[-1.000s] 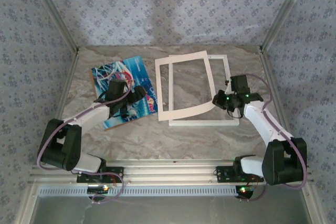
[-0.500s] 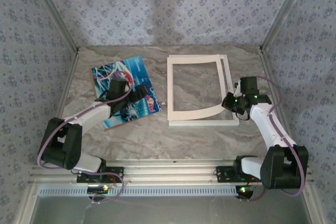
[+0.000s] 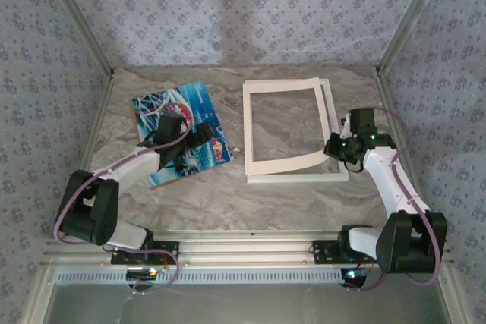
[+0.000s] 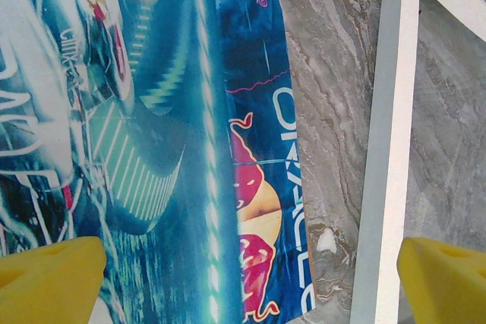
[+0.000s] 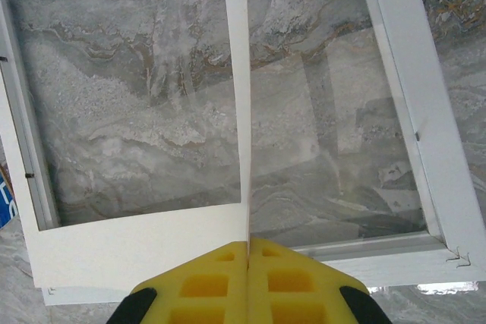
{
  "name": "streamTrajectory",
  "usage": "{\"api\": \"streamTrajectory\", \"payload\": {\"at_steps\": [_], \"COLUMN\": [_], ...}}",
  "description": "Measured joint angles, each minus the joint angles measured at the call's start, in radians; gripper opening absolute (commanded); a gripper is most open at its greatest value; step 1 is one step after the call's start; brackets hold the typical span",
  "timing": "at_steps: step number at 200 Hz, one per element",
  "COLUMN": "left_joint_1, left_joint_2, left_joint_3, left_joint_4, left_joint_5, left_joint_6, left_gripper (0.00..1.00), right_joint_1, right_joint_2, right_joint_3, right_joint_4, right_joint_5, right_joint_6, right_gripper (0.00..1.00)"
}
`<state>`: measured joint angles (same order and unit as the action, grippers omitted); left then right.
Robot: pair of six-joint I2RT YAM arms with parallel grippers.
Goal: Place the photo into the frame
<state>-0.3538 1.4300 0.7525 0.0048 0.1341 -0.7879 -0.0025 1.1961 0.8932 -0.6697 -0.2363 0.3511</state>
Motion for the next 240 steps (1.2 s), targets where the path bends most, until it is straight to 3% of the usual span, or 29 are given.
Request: {"api": "streamTrajectory", "payload": {"at_steps": [98, 240], "left_joint_1": [0.000, 0.000], "left_joint_2": [0.000, 0.000], "left_joint_3": [0.000, 0.000], "left_joint_4": [0.000, 0.000], "left_joint_5": [0.000, 0.000], "left_joint_6": [0.000, 0.000], "left_gripper": [0.98, 0.99], "right_joint_1": [-0.002, -0.059], "right_joint_2": [-0.059, -0.014], "right_joint_3": [0.048, 0.095], "right_joint_4": [0.022, -0.075], "right_joint_5": [-0.128, -0.064], "right_joint_6": [0.039, -0.054], "right_gripper": [0.00, 0.00]}}
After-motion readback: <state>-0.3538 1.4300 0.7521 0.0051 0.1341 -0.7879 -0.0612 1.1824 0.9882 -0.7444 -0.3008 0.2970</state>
